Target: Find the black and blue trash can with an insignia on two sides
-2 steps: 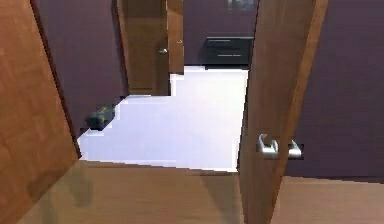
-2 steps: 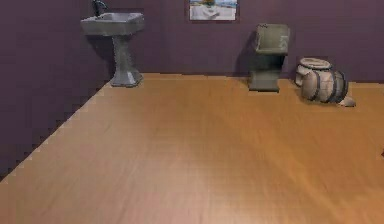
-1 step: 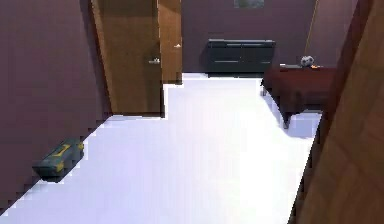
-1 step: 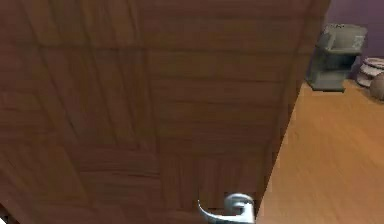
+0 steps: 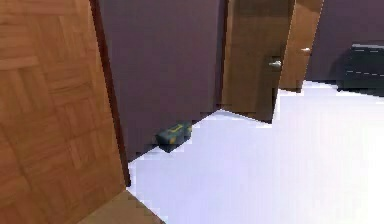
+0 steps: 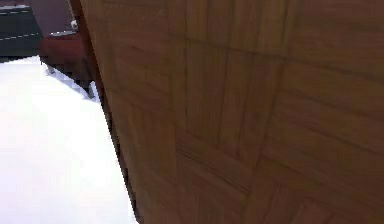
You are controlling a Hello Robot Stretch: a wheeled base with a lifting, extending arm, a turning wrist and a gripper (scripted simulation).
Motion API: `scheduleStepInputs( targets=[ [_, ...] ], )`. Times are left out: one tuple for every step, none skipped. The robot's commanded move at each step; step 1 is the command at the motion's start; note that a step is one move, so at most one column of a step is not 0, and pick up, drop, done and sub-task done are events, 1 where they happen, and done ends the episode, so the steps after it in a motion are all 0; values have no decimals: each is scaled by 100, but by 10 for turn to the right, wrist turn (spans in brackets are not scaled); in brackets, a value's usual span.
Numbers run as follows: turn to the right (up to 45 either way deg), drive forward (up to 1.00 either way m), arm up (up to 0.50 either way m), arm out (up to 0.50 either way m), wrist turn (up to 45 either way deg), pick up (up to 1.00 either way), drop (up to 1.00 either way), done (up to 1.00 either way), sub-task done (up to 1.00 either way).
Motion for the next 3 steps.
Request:
scheduleStepInputs(
  targets=[
    [0,5,0,0,0,0,0,0,0],
    [300,0,0,0,0,0,0,0,0],
    [0,100,0,0,0,0,0,0,0]
  ],
)
